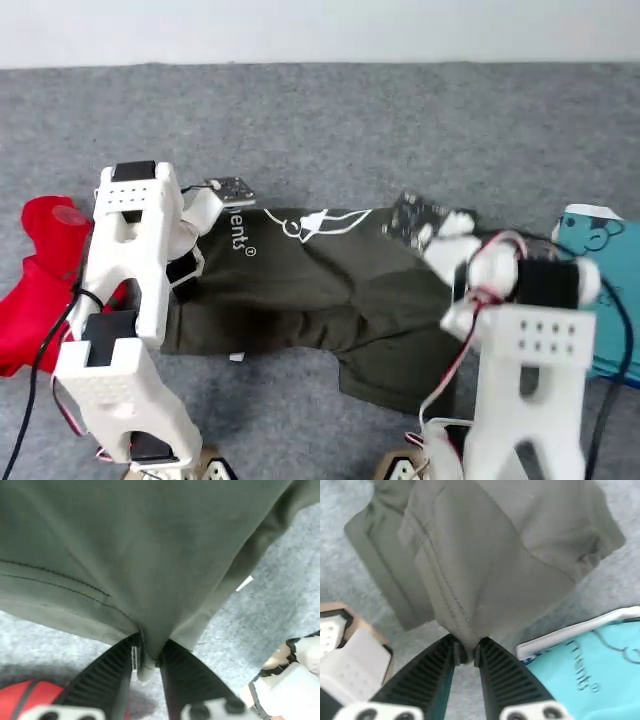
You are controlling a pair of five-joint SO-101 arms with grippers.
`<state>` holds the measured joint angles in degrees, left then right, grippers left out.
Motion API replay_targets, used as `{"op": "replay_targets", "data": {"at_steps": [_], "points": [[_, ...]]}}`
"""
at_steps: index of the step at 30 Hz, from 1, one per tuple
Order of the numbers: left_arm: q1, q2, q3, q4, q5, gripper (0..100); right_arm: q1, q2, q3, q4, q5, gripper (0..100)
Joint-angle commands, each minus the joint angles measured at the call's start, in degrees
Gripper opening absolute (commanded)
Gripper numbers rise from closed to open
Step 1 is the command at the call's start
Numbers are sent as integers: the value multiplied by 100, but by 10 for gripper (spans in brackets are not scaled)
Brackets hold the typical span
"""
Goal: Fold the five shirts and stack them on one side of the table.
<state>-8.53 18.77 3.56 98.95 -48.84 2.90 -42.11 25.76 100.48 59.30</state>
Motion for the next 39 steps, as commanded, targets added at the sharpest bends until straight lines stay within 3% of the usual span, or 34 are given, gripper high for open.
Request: {"op": "replay_targets", "data": {"at_steps": [1,8,13,21,28,39], "points": [[-35,-387,92,176,-53,15,207,-567,360,224,193,16],[-202,-668,620,176,-431,15,655,-664,466,224,404,15],[-457,-1196,866,167,-615,15,620,-655,677,224,404,15],[-466,-818,866,97,-624,19,620,-681,967,224,378,20],[-554,-800,848,141,-475,109,673,-708,932,233,281,273],[-571,-1204,857,167,-211,109,637,-708,914,180,-18,288]]}}
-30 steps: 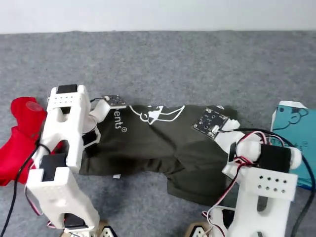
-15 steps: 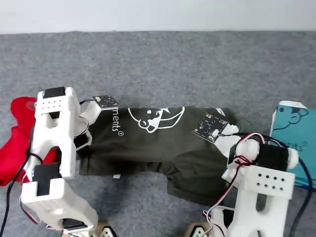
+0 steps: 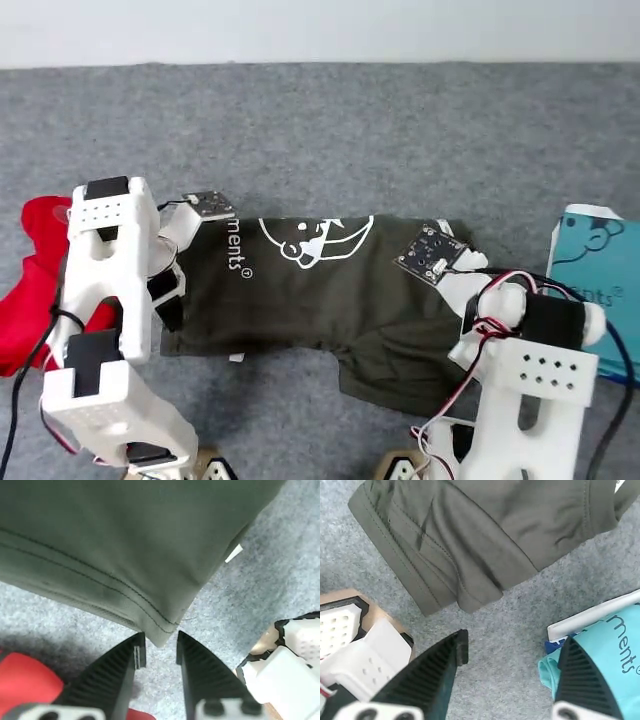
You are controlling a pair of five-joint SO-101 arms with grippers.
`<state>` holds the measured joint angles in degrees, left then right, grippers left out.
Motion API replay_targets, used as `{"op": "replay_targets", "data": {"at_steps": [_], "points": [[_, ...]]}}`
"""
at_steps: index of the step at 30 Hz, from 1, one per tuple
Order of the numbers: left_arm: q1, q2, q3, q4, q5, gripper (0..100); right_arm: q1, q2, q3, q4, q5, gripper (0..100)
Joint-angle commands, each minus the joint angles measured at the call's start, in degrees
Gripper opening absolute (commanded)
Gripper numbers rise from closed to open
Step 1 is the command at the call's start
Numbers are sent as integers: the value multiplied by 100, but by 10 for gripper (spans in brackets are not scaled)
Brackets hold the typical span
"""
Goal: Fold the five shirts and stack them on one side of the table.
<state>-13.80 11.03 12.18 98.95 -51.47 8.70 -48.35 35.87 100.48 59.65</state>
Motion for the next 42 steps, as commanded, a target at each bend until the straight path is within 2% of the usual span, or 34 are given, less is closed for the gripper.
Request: {"op": "replay_targets", "data": {"at_steps": [1,5,8,10,12,14,16,19,25,29,33,39,42], "points": [[-44,-615,-4,167,53,109,57,-84,-97,110,-62,288],[-44,-1477,-22,149,62,104,84,-66,-88,-382,-88,285],[-18,-2013,-75,123,193,59,75,-31,-88,-875,-519,204],[0,-2224,-110,-114,686,10,48,-22,-35,-1332,-949,99],[-18,-2268,-110,-475,1503,14,-66,-13,149,-2035,-1380,1],[0,-2207,-110,-879,2338,14,-295,40,448,-2712,-1688,33],[149,-2048,-110,-1248,3015,14,-558,242,642,-3275,-1943,17],[519,-1679,-110,-1582,3525,14,-804,866,624,-3952,-2391,11],[993,-818,-110,-2180,3833,14,-927,2791,-149,-4637,-2989,10],[976,-141,-110,-2505,3815,14,-901,4171,-1169,-4611,-3367,10],[791,536,-119,-2620,3648,14,-884,5429,-2075,-4593,-3393,9],[220,1055,-576,-2312,3305,14,-725,6598,-2963,-4435,-3385,9],[185,1090,-760,-2075,3095,14,-681,6879,-3279,-4180,-3385,9]]}}
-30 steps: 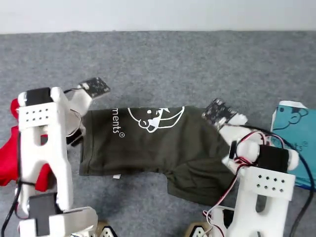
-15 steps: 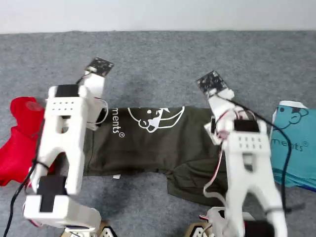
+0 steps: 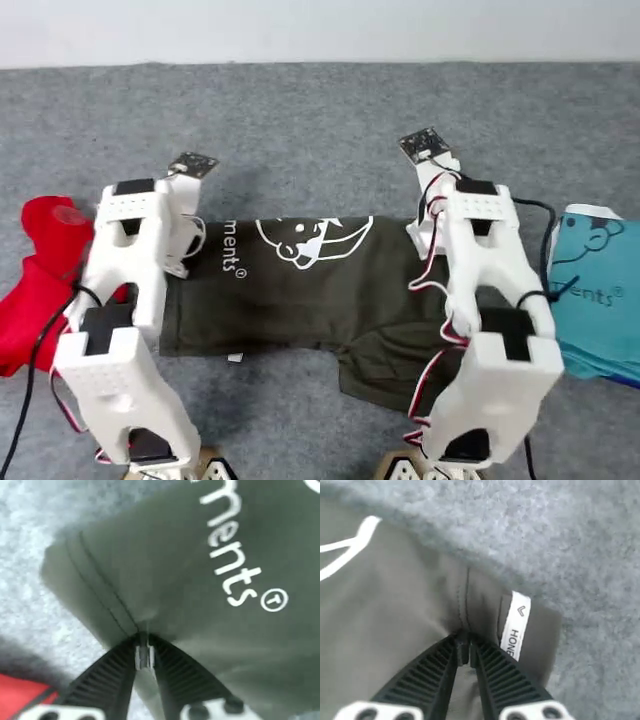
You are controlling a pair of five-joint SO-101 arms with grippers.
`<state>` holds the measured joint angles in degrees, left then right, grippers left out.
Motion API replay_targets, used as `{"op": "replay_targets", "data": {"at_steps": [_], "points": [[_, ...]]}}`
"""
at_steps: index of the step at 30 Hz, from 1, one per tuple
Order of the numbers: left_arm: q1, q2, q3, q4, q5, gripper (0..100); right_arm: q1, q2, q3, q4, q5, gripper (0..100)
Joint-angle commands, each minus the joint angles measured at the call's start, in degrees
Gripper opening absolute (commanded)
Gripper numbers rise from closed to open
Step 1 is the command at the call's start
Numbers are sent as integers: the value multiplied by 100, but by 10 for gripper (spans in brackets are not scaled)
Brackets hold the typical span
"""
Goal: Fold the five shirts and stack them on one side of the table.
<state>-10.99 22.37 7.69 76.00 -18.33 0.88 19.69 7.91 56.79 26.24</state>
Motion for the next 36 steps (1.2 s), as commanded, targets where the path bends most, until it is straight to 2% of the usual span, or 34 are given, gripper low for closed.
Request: {"op": "replay_targets", "data": {"at_steps": [1,4,8,12,17,23,26,29,36], "points": [[-88,-44,-347,281,-290,14,101,127,-563,277,-35,9],[-88,-44,-514,431,-352,14,92,180,-721,356,-35,9],[-97,-53,-1218,1178,-334,14,84,171,-1029,585,-53,9],[-79,-237,-2123,1969,-334,14,48,171,-1793,1534,-62,9],[193,-1073,-2571,2338,-343,14,75,-207,-2673,2659,-70,9],[1319,-1802,-2097,2453,-343,14,119,-1156,-2725,3662,-35,9],[2066,-1899,-1727,2444,-343,14,444,-1745,-2725,4154,-26,9],[2796,-1899,-1490,2444,-325,14,1024,-2308,-2725,4497,0,9],[4255,-1864,-1429,2286,-325,15,2519,-3574,-2391,4602,738,9]]}}
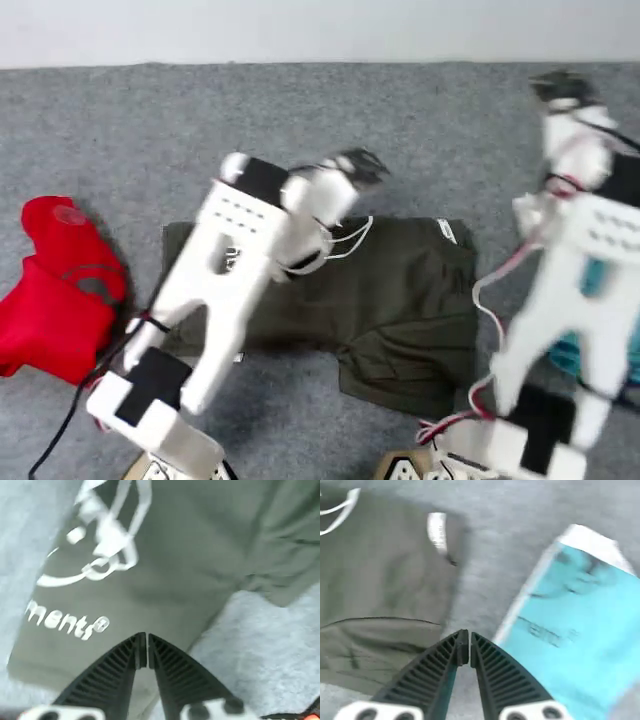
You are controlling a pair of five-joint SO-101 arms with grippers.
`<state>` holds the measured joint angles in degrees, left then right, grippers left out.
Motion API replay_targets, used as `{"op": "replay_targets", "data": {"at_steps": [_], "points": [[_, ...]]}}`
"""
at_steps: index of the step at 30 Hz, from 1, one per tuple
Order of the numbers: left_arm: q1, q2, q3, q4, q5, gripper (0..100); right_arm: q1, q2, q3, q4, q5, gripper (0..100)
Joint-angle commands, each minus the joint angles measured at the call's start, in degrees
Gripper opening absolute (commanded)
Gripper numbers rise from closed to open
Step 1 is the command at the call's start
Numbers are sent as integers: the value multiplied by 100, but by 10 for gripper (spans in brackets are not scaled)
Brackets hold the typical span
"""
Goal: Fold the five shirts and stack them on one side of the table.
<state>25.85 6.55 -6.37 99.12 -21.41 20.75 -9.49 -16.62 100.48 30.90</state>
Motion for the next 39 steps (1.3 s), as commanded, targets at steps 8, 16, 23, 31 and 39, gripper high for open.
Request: {"op": "replay_targets", "data": {"at_steps": [8,16,23,31,39], "points": [[2022,791,-251,-281,-9,16,1947,-1842,1081,224,527,10],[2857,1749,-1499,-149,0,71,3591,-2132,2075,215,1064,9],[3332,2303,-1859,-26,-26,130,4479,-2132,2119,171,1503,9],[3349,2884,-1859,-53,-53,163,4585,-2141,2119,215,1468,9],[3332,3112,-1859,-580,-35,160,4585,-2264,2127,224,1459,9]]}}
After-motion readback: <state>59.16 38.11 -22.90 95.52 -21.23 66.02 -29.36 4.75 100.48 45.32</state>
